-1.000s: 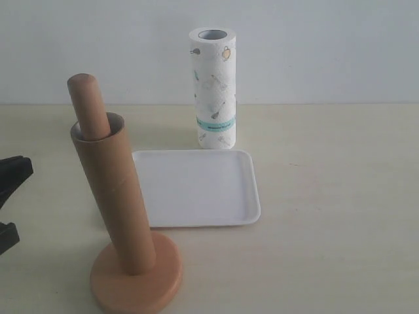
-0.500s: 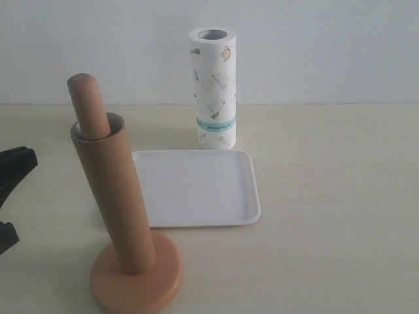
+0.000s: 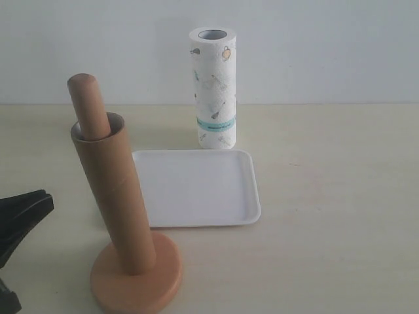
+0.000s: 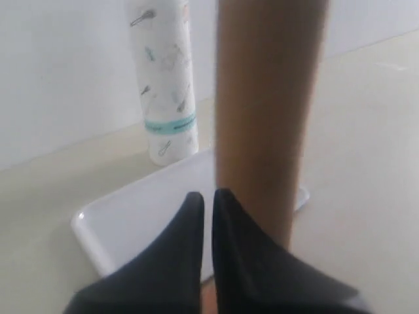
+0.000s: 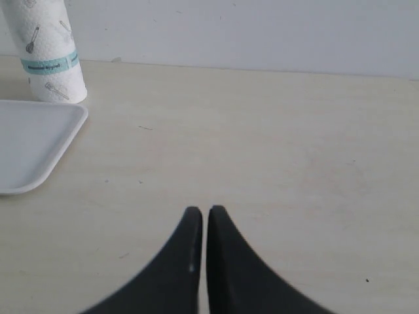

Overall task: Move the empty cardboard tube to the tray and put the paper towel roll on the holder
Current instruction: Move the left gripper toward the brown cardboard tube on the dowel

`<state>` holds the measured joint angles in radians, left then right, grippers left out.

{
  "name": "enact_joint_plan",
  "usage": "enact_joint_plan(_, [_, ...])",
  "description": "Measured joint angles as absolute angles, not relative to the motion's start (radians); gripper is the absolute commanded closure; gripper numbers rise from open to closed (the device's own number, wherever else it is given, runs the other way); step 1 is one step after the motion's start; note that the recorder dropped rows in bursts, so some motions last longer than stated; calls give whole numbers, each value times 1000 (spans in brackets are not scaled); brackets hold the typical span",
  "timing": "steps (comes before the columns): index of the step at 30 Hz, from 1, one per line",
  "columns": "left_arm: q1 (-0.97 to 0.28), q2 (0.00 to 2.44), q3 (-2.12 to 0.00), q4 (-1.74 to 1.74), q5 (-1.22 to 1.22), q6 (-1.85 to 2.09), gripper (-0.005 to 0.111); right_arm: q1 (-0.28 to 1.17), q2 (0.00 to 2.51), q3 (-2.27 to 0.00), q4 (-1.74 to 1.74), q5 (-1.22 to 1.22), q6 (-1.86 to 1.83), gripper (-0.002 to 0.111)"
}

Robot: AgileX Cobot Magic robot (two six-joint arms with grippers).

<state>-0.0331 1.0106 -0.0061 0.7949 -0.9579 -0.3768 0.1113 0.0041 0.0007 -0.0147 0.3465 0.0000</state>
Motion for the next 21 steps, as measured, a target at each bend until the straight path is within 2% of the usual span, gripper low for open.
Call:
enact_joint_plan(4, [-33, 1011, -6, 872, -1049, -390, 102, 111, 4, 1, -15, 347, 0, 106])
enact_joint_plan(7, [-33, 1011, -4, 890, -1059, -438, 93, 111, 4, 1, -15, 347, 0, 106])
enact_joint_plan(10, [-33, 1011, -4, 893, -1063, -480, 68, 111, 4, 1, -15, 347, 0, 106])
enact_joint_plan(12, [-33, 1011, -4, 897, -1065, -493, 44, 111, 4, 1, -15, 347, 0, 106])
enact_joint_plan(15, [-33, 1011, -4, 897, -1065, -521, 18, 111, 4, 1, -15, 347, 0, 106])
enact_joint_plan(17, [-33, 1011, -4, 889, -1065, -561, 13, 111, 4, 1, -15, 347, 0, 106])
enact_joint_plan(21, [-33, 1011, -4, 882, -1065, -612, 13, 111, 4, 1, -15, 347, 0, 106])
